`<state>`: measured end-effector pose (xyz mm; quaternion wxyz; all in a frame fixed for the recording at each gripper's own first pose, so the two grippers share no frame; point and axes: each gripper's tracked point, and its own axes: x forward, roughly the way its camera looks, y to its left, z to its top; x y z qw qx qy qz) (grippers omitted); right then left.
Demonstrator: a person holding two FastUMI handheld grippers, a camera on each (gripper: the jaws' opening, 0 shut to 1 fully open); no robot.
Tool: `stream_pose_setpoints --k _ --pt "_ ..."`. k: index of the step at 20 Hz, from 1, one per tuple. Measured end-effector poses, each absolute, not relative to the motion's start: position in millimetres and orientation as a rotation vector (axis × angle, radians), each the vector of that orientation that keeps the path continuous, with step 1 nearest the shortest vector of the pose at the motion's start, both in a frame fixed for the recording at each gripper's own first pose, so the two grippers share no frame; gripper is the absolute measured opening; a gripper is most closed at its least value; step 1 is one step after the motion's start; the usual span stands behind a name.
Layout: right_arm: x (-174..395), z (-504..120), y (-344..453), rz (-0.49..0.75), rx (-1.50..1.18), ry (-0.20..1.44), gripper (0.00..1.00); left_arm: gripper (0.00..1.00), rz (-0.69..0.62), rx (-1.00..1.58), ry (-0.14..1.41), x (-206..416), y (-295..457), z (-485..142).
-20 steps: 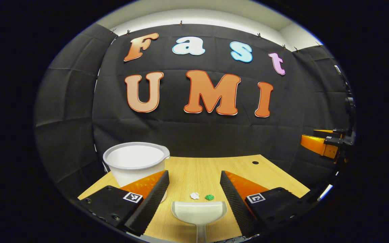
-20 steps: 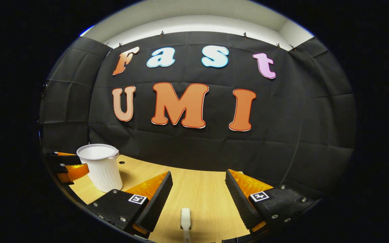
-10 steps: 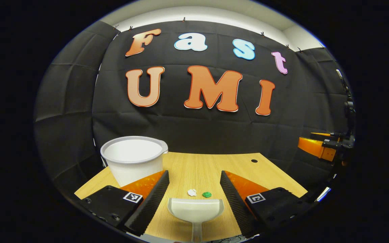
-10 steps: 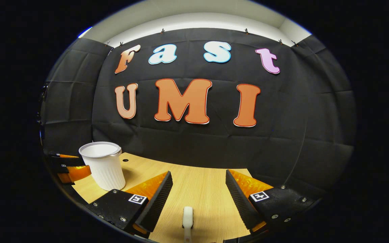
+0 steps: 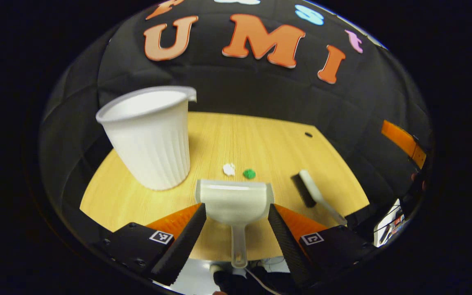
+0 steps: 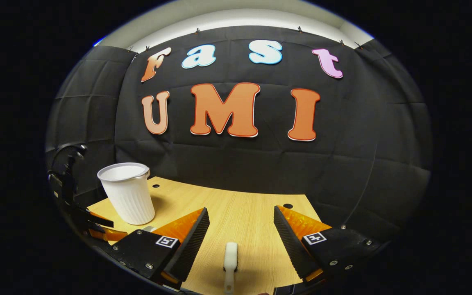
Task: Pick up the small broom and dustpan from the desktop, sweep the trash into the dustpan with the broom, and then empty the trash into the garbage bin.
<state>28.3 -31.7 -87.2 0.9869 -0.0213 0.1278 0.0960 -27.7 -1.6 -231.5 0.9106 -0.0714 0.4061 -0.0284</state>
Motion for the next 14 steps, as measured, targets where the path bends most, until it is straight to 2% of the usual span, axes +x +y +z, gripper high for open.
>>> stream_pose_setpoints --k 6,9,14 --pt "27.3 -136.0 -57.0 0.162 0.057 0.392 0.95 0.98 -0.126 -0.046 1.161 -36.5 -14.2 -307.3" --pt "25.0 -147.7 -72.1 0.133 0.049 0.415 0.95 0.99 -0.127 -0.041 1.294 -16.8 -17.6 -327.5" --pt "28.2 -156.8 -84.5 0.123 0.054 0.441 0.95 0.98 -0.095 -0.071 1.421 -0.8 -19.2 -336.1"
